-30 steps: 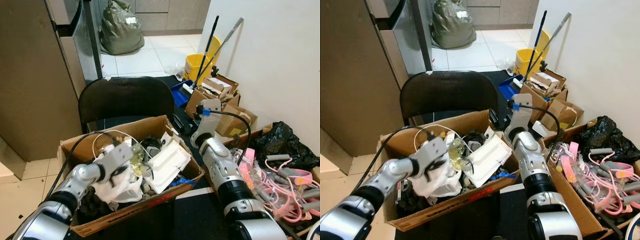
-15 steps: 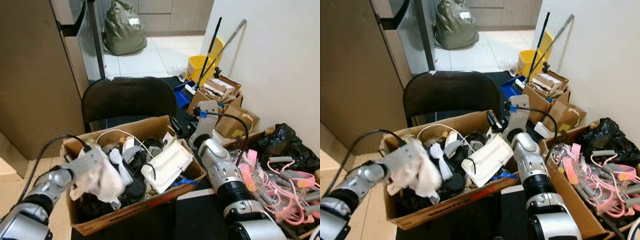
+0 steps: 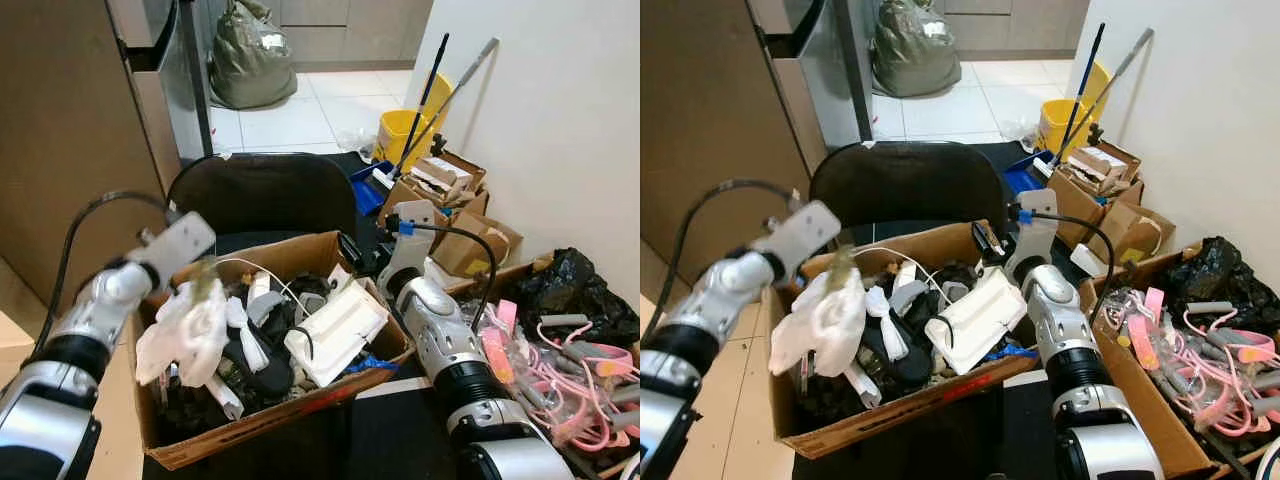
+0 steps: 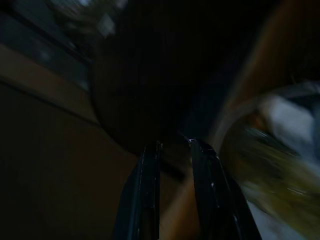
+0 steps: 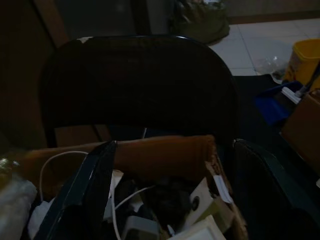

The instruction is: Picking trash to rubbish bin

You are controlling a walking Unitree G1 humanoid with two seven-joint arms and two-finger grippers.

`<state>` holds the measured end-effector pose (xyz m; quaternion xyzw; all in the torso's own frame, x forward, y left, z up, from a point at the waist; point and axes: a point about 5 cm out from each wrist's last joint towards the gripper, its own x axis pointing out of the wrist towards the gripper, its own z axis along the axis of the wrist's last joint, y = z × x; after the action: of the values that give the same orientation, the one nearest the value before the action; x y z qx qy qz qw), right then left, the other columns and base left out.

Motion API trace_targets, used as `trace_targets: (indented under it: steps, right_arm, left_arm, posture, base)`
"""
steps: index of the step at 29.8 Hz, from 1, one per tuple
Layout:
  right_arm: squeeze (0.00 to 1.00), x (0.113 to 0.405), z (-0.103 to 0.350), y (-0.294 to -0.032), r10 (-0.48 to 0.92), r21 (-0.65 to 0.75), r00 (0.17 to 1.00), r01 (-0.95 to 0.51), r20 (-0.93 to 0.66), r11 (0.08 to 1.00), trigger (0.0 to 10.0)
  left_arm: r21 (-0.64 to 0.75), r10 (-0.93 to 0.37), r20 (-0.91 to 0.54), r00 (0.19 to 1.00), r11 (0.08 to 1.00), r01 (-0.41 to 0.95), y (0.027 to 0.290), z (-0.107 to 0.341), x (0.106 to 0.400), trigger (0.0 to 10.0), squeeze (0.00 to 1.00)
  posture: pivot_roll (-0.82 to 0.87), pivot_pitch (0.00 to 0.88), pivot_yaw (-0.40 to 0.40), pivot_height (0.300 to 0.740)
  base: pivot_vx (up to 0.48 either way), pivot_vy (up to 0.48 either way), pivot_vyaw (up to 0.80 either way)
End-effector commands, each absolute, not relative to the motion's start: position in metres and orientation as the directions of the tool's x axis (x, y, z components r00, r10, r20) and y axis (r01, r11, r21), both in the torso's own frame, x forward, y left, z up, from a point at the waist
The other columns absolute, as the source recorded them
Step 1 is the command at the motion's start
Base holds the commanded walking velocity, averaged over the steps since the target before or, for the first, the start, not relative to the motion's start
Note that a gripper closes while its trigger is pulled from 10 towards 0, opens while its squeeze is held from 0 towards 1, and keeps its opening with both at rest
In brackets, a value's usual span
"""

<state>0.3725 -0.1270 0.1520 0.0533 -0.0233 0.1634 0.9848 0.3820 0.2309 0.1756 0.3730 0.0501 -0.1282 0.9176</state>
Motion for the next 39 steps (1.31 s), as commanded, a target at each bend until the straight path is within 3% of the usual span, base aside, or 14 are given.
trace_targets:
  steps: [1, 2, 5, 8, 11, 13, 15, 18, 39]
  right_arm:
    - [0.0, 0.373, 0.154, -0.13, 0.313, 0.093, 0.947, -0.319, 0.069, 0.943, 10.0]
    - [0.0, 0.373, 0.155, -0.132, 0.311, 0.094, 0.947, -0.317, 0.074, 0.944, 10.0]
    - [0.0, 0.372, 0.156, -0.135, 0.303, 0.091, 0.949, -0.311, 0.086, 0.946, 10.0]
    - [0.0, 0.37, 0.154, -0.142, 0.265, 0.045, 0.961, -0.269, 0.081, 0.962, 10.0]
    - [0.0, 0.365, 0.148, -0.151, 0.205, -0.015, 0.976, -0.205, 0.076, 0.979, 10.0]
    - [0.0, 0.36, 0.137, -0.159, 0.147, -0.052, 0.988, -0.144, 0.043, 0.988, 10.0]
    - [0.0, 0.358, 0.134, -0.162, 0.123, -0.056, 0.992, -0.121, 0.036, 0.991, 10.0]
    - [0.0, 0.344, 0.121, -0.182, -0.066, 0.023, 0.997, 0.066, 0.034, 0.998, 10.0]
    - [0.0, 0.309, 0.111, -0.188, -0.148, 0.035, 0.989, 0.147, 0.03, 0.989, 10.0]
  left_arm:
    - [0.653, -0.173, -0.165, 0.971, 0.719, 0.239, 0.237, 0.182, 0.383, 10.0, 0.0]
    - [0.6, -0.146, -0.051, 0.988, 0.787, 0.147, 0.235, 0.205, 0.389, 10.0, 0.0]
    - [0.461, -0.117, 0.069, 0.991, 0.884, 0.073, 0.228, 0.225, 0.392, 10.0, 0.0]
    - [0.29, -0.194, 0.03, 0.98, 0.94, 0.177, 0.209, 0.218, 0.388, 10.0, 0.0]
    - [0.243, -0.28, 0.068, 0.958, 0.936, 0.256, 0.185, 0.206, 0.377, 10.0, 0.0]
    - [0.202, -0.266, 0.026, 0.963, 0.945, 0.256, 0.174, 0.186, 0.37, 10.0, 0.0]
    - [0.195, -0.249, -0.003, 0.968, 0.95, 0.245, 0.171, 0.178, 0.368, 10.0, 0.0]
    - [0.293, -0.168, -0.088, 0.982, 0.938, 0.186, 0.171, 0.152, 0.357, 10.0, 0.0]
    - [0.256, -0.156, -0.093, 0.983, 0.951, 0.175, 0.142, 0.155, 0.333, 10.0, 0.0]
  posture:
    - [-0.04, 0.119, -0.036, 0.74]
    - [-0.04, 0.118, -0.037, 0.74]
    - [-0.04, 0.112, -0.037, 0.74]
    - [-0.04, 0.105, -0.04, 0.74]
    - [-0.04, 0.1, -0.042, 0.74]
    - [-0.05, 0.09, -0.039, 0.74]
    - [-0.05, 0.09, -0.039, 0.74]
    - [-0.06, 0.084, -0.034, 0.74]
    - [-0.07, 0.112, -0.023, 0.74]
  base:
    - [0.0, 0.0, 0.0]
    - [0.0, 0.0, 0.0]
    - [0.0, 0.0, 0.0]
    - [0.0, 0.0, 0.0]
    - [0.0, 0.0, 0.0]
    - [0.0, 0.0, 0.0]
    - [0.0, 0.0, 0.0]
    - [0.0, 0.0, -0.53]
    - [0.0, 0.0, -0.8]
